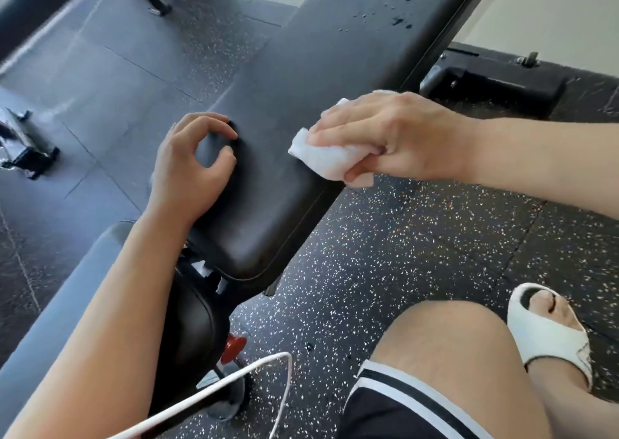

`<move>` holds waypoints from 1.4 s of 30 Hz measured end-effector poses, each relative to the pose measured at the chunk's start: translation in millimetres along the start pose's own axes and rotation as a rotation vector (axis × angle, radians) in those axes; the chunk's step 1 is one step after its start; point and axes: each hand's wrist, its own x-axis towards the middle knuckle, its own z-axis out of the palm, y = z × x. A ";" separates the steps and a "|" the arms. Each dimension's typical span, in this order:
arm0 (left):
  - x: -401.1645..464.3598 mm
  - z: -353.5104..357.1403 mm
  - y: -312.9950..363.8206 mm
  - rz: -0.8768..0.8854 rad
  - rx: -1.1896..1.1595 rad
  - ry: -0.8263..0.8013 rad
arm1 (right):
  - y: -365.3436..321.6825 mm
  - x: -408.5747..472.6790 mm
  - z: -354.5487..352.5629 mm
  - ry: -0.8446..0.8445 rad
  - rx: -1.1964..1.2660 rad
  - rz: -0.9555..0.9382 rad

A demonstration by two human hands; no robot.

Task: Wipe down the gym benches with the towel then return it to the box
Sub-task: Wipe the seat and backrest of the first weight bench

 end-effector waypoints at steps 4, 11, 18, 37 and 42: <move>2.3 -1.0 0.0 -0.012 -0.002 -0.003 | -58.3 15.0 36.6 -0.094 0.031 -0.130; -3.0 -3.5 0.3 -0.022 -0.023 -0.018 | -115.1 46.4 83.0 -0.192 -0.196 -0.531; -1.4 -7.3 1.4 -0.008 -0.031 -0.057 | -12.8 10.3 21.9 -0.118 -0.163 -0.224; 1.8 17.5 43.2 0.119 0.053 -0.179 | -5.0 7.6 8.9 0.044 -0.021 0.119; -0.2 19.3 38.6 0.109 0.064 -0.156 | 0.1 11.5 31.5 0.095 -0.118 -0.053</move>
